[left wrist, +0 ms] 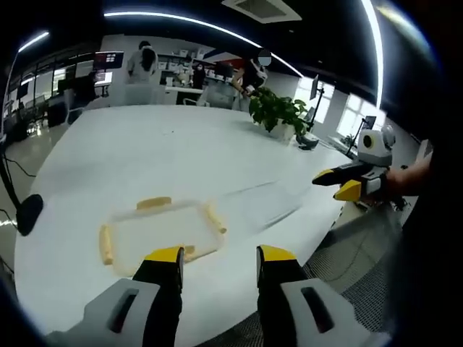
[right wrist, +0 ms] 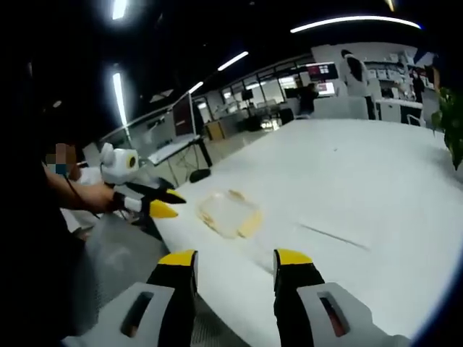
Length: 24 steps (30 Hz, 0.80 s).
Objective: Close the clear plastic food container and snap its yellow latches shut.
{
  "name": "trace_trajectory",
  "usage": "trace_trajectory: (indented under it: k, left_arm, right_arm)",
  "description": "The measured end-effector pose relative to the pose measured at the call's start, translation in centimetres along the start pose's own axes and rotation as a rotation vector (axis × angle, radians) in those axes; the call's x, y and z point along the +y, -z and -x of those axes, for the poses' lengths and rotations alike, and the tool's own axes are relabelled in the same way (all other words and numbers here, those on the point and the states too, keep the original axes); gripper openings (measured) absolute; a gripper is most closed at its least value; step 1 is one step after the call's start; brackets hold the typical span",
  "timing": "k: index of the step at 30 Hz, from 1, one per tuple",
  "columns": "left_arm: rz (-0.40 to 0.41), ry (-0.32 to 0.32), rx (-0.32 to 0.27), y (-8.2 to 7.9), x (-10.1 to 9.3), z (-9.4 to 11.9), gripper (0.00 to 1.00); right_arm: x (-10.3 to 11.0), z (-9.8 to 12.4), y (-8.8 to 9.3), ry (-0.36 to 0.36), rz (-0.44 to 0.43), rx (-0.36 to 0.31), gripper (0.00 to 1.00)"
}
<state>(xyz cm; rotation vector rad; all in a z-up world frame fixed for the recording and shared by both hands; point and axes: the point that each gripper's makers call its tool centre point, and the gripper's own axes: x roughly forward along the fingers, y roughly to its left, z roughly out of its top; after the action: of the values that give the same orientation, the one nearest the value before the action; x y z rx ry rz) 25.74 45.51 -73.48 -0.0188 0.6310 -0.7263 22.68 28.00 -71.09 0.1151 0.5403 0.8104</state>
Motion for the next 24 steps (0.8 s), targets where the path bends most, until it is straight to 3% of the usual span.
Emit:
trace_trajectory:
  k: [14,24]
  left_arm:
    - [0.015,0.037,-0.002,-0.1,0.2,0.4,0.40]
    - [0.001,0.054,-0.012,-0.5,1.3,1.1,0.41]
  right_arm:
    - [0.8,-0.6,-2.0,-0.003,0.042,-0.021,0.41]
    - [2.3,-2.4,-2.9,-0.019,0.053,-0.021,0.42]
